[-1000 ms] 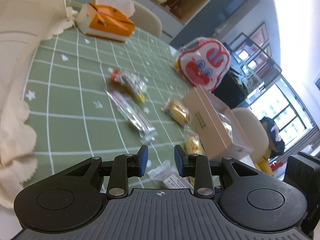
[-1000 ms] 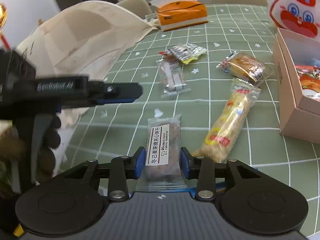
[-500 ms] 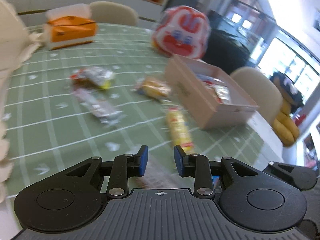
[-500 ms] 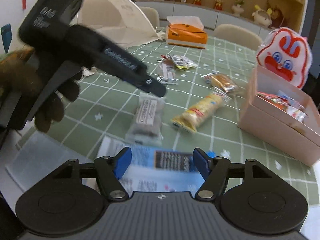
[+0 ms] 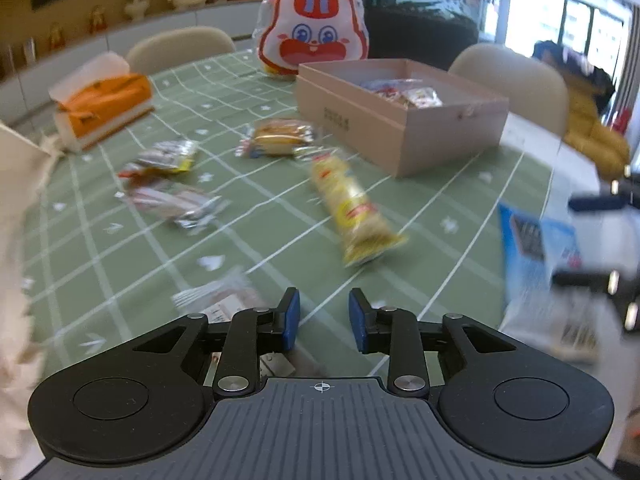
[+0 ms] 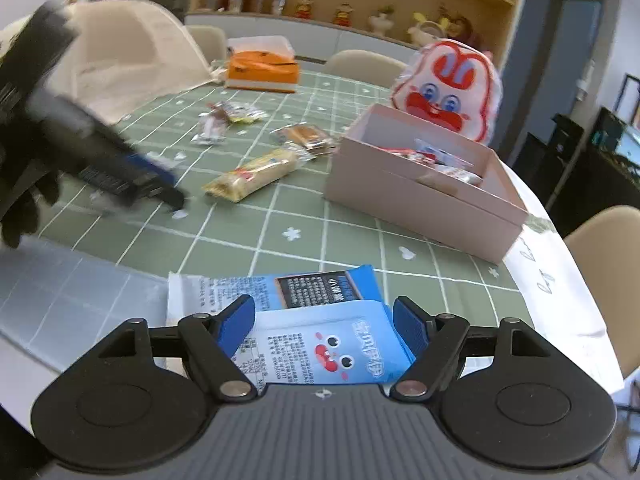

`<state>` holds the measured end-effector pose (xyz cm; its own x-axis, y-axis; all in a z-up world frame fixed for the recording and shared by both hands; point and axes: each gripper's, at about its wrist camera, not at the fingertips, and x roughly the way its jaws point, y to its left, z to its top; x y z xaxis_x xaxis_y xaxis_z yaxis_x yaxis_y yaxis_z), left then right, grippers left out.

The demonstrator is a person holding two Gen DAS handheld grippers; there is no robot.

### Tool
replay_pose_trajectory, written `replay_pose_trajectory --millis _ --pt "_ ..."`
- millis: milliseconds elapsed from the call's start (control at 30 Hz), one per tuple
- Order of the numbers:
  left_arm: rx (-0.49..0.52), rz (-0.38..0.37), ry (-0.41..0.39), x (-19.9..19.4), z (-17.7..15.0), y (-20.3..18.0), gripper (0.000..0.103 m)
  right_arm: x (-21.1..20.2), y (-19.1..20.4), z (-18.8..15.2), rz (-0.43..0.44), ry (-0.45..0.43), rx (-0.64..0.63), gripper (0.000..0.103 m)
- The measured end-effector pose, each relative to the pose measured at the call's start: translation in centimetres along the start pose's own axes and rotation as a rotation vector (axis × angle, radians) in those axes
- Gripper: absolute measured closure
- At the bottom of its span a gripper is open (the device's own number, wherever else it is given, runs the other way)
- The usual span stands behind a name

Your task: Organize snacks

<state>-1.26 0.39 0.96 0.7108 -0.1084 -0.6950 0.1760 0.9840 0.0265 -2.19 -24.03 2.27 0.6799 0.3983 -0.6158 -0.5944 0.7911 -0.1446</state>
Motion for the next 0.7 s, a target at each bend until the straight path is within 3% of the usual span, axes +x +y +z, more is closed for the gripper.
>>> replay_pose_trajectory --millis 100,267,500,700 --pt "-0.025 0.050 -0.011 -1.3 -0.7 1.4 0.071 0.6 0.2 0.4 0.016 -0.030 0.030 0.027" --pt "-0.164 0.122 -0.050 -3.3 -1.0 4.2 0.071 2.6 1.9 2.8 0.083 -0.069 0.112 0.026" --pt "-0.183 0.238 -0.041 -4.3 -1.7 5.1 0.071 6.9 3.1 4.7 0.148 0.009 0.297 0.026" --pt "-0.197 0.208 -0.010 -3.5 -1.8 5.4 0.071 7.9 4.6 4.3 0.134 0.019 0.265 0.020"
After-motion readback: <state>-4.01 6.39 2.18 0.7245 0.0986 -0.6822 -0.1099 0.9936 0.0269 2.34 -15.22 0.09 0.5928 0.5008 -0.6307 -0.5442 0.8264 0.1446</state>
